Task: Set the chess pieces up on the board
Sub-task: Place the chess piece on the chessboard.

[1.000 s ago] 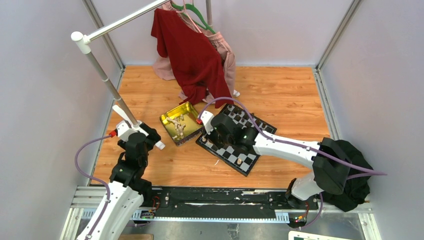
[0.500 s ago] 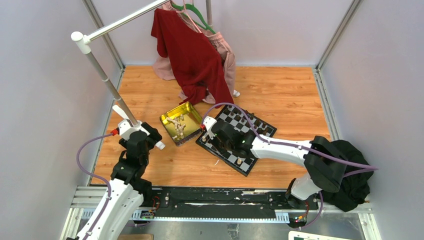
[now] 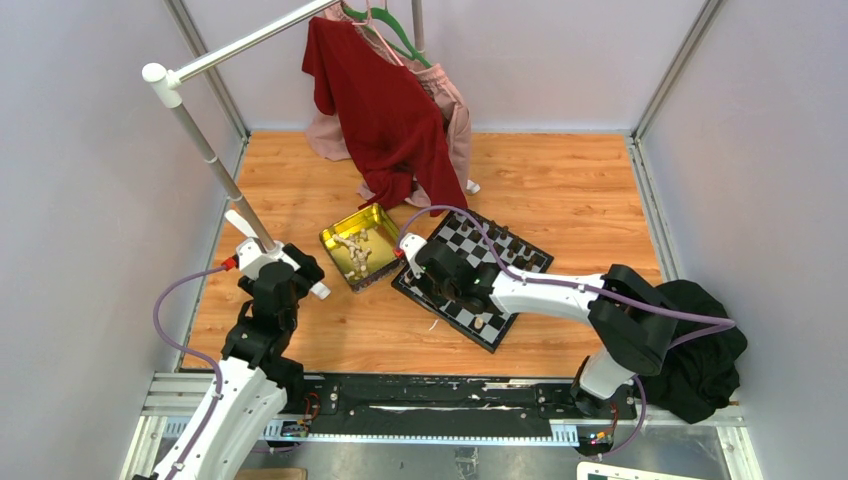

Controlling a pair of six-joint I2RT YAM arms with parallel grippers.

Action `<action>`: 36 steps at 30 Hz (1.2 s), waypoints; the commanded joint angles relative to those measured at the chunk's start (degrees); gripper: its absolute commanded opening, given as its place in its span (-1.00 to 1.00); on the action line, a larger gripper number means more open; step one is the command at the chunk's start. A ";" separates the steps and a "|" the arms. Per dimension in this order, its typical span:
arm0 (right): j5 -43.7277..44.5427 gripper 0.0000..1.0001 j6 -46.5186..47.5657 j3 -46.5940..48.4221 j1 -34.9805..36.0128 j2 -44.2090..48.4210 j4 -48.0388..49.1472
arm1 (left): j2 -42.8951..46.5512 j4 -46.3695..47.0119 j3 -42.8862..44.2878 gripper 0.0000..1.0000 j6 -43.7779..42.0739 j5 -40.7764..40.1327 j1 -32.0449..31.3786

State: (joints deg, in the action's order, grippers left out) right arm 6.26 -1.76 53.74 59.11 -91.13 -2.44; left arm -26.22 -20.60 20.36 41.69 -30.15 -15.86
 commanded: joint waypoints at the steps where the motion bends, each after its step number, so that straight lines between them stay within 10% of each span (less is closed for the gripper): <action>1: 0.95 -1.00 -0.65 1.52 -0.40 -0.64 1.62 | 0.32 2.00 0.49 0.79 -1.05 -0.29 -0.14; 12: 1.47 -0.98 -1.03 0.17 -0.69 -0.33 1.92 | 0.31 2.19 -0.23 0.79 -0.99 0.09 -0.14; 24: 2.34 -0.23 -1.12 -0.15 -0.67 0.56 3.39 | 0.53 1.81 -0.30 0.80 -1.08 0.19 -0.14; 36: 2.50 -0.15 -0.86 1.02 -0.56 4.10 0.38 | 1.34 1.11 0.29 0.81 -1.00 0.18 -0.14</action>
State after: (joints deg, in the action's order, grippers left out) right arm 7.55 -2.39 53.76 58.85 -90.63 -0.01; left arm -25.54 -20.18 20.23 41.25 -29.71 -15.86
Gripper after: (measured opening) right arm 0.420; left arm 0.903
